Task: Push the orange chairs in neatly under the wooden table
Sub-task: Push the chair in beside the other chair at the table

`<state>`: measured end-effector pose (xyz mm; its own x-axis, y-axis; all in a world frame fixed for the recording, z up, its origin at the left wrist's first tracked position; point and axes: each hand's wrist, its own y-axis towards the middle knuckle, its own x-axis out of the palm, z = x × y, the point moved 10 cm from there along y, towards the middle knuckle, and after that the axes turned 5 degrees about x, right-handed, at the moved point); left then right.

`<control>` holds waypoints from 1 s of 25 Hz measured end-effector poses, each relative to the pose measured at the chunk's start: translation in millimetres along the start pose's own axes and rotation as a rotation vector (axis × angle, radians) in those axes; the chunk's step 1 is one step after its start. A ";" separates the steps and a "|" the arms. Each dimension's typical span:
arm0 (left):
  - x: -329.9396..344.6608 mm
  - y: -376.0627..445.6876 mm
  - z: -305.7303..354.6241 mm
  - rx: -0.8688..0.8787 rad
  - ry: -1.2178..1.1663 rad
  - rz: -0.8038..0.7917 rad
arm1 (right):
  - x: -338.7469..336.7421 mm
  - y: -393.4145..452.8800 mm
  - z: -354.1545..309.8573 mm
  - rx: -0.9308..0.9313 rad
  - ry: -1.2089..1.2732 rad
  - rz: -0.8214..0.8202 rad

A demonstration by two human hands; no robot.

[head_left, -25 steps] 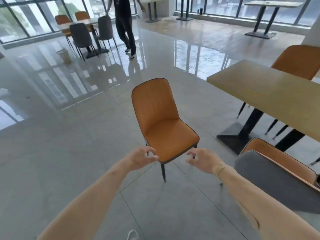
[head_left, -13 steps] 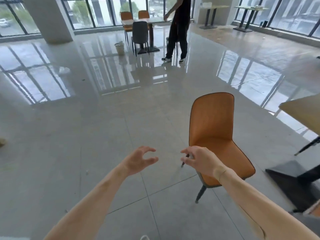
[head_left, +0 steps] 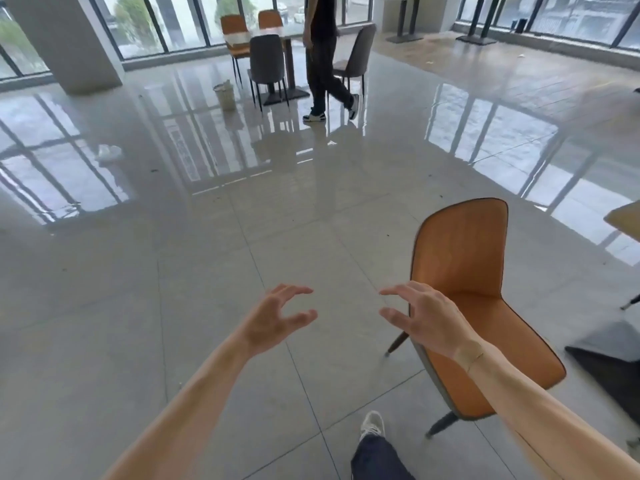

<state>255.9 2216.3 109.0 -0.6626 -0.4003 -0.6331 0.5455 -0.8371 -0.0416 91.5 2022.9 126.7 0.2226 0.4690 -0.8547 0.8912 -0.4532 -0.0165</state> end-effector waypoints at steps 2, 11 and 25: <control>0.7 44.4 2.7 0.045 0.016 -0.022 | -6.8 32.2 20.3 0.018 0.020 0.033; 19.1 246.5 27.1 0.085 0.046 -0.135 | -58.3 178.2 116.7 0.119 0.072 0.095; 176.1 549.3 106.6 0.448 0.003 -0.724 | -115.0 236.8 291.1 0.749 0.151 0.327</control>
<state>384.2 1646.3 57.1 -0.7679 0.2914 -0.5704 -0.2677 -0.9550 -0.1274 162.0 1641.0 70.0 0.5235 0.2983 -0.7981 0.2851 -0.9440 -0.1659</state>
